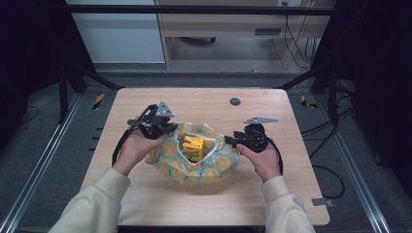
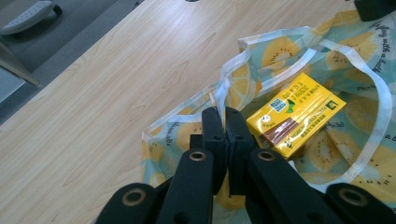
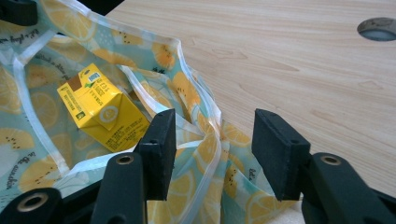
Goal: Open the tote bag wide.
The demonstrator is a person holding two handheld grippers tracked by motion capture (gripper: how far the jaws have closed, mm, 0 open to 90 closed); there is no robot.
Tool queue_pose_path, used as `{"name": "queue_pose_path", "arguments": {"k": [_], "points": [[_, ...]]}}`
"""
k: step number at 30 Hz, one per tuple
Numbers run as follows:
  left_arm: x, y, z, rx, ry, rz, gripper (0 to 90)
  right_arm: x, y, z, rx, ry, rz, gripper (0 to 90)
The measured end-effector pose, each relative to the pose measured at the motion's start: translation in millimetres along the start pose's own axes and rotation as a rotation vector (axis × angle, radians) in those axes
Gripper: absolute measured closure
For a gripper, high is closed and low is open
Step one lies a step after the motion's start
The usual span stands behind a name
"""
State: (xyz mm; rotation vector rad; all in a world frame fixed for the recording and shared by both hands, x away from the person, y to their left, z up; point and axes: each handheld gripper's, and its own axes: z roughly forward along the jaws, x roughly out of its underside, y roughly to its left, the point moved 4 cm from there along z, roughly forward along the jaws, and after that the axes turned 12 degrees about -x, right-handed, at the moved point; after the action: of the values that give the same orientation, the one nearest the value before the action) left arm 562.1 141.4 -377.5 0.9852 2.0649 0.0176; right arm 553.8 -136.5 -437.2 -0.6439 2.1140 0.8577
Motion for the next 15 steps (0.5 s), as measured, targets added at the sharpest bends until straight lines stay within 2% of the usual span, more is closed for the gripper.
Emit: {"name": "queue_pose_path", "arguments": {"k": [5, 8, 9, 13, 15], "points": [[-0.3, 0.1, -0.1, -0.001, -0.001, 0.0, 89.6, 2.9, 2.3, 7.1, -0.015, 0.024, 0.007, 52.9], [-0.1, 0.9, -0.7, -0.003, -0.003, -0.001, 89.6, 4.2, 2.8, 9.9, -0.018, 0.04, -0.004, 58.0], [-0.1, 1.2, -1.1, -0.003, -0.005, -0.001, 89.7, 4.5, 4.2, 10.1, -0.021, 0.047, 0.007, 61.0], [-0.3, 2.6, -2.5, -0.007, -0.008, -0.006, 89.7, 5.2, 6.3, 9.3, -0.023, 0.061, -0.016, 80.0], [-0.3, 2.8, -2.9, -0.006, -0.009, -0.006, 89.7, 5.0, 7.2, 8.1, -0.022, 0.059, -0.024, 86.6]]}}
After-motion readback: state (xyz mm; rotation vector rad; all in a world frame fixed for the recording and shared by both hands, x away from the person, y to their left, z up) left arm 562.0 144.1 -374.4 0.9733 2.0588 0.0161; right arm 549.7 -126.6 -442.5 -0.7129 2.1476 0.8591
